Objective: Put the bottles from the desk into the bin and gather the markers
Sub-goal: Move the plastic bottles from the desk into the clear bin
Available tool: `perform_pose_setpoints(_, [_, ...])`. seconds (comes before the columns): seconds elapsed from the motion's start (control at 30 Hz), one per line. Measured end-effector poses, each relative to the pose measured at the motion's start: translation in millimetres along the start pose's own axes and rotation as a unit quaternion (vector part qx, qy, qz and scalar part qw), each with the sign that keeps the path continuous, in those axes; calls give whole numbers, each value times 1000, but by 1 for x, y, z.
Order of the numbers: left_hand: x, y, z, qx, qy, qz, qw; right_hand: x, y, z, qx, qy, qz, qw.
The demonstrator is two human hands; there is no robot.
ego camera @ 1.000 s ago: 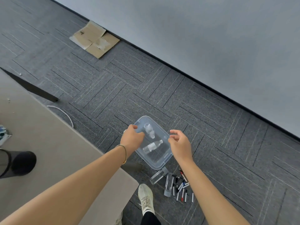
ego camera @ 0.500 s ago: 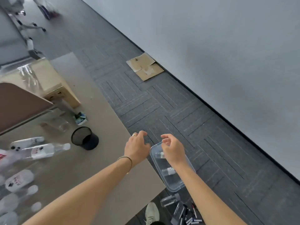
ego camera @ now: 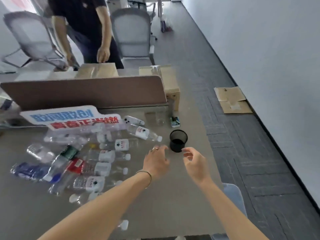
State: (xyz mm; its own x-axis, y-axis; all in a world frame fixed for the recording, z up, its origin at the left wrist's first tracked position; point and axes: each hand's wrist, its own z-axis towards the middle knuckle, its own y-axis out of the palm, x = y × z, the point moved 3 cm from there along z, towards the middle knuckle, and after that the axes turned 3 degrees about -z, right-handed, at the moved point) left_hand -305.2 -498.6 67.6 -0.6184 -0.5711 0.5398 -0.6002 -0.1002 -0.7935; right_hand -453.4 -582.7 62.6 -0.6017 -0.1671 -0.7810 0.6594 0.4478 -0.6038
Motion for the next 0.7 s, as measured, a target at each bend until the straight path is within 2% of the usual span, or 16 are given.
perform_pose_setpoints(0.23, [-123, -65, -33, 33, -65, -20, 997, -70, 105, -21, -101, -49, -44, 993])
perform_pose_setpoints(0.47, [-228, -91, -72, 59, -121, -29, 990, -111, 191, -39, -192, -79, -106, 972])
perform_pose_setpoints(0.7, [-278, -79, -126, 86, -129, 30, 988, -126, 238, -49, -265, -121, -157, 944])
